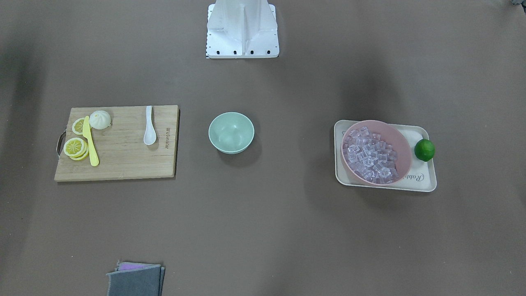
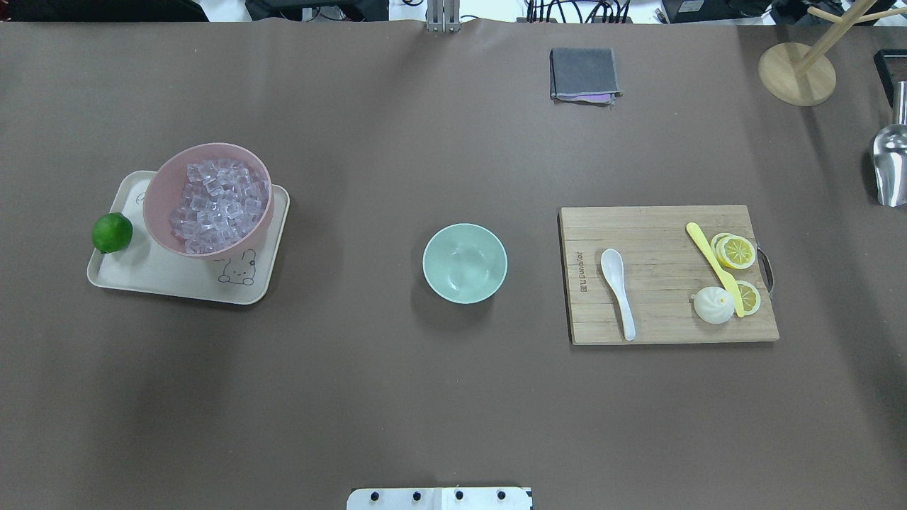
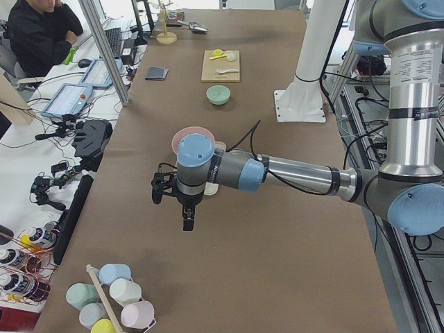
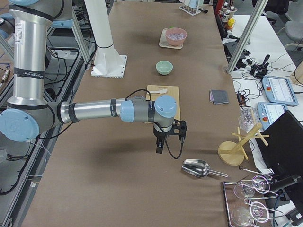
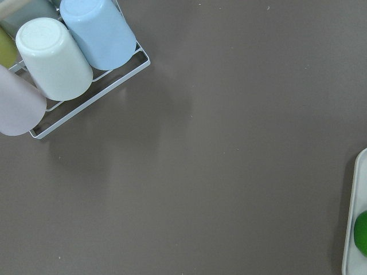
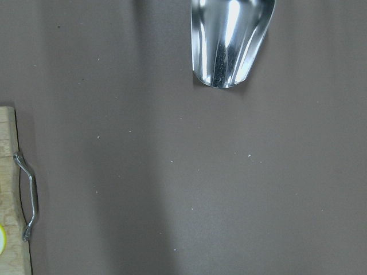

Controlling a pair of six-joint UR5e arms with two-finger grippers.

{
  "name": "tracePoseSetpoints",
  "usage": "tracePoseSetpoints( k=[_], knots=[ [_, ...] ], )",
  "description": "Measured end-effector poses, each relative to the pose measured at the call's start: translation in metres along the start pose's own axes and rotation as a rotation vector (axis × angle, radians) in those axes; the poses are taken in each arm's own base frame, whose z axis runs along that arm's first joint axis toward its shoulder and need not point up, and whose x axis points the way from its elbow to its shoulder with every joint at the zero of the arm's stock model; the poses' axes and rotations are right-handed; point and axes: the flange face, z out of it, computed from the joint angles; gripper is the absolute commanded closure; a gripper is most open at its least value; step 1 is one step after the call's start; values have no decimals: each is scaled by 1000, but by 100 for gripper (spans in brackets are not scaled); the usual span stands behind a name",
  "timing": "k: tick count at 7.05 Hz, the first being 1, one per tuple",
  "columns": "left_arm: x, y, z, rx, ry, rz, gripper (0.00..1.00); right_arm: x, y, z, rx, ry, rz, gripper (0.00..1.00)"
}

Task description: Put spoon and ice into bowl

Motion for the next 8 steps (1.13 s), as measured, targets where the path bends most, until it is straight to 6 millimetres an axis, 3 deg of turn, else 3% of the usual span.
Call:
tracePoseSetpoints(
  k=[8],
  knots=[
    [1,-1,-1,16,6,14,2,-3,0,-1,2,-13,-5,0]
  ],
)
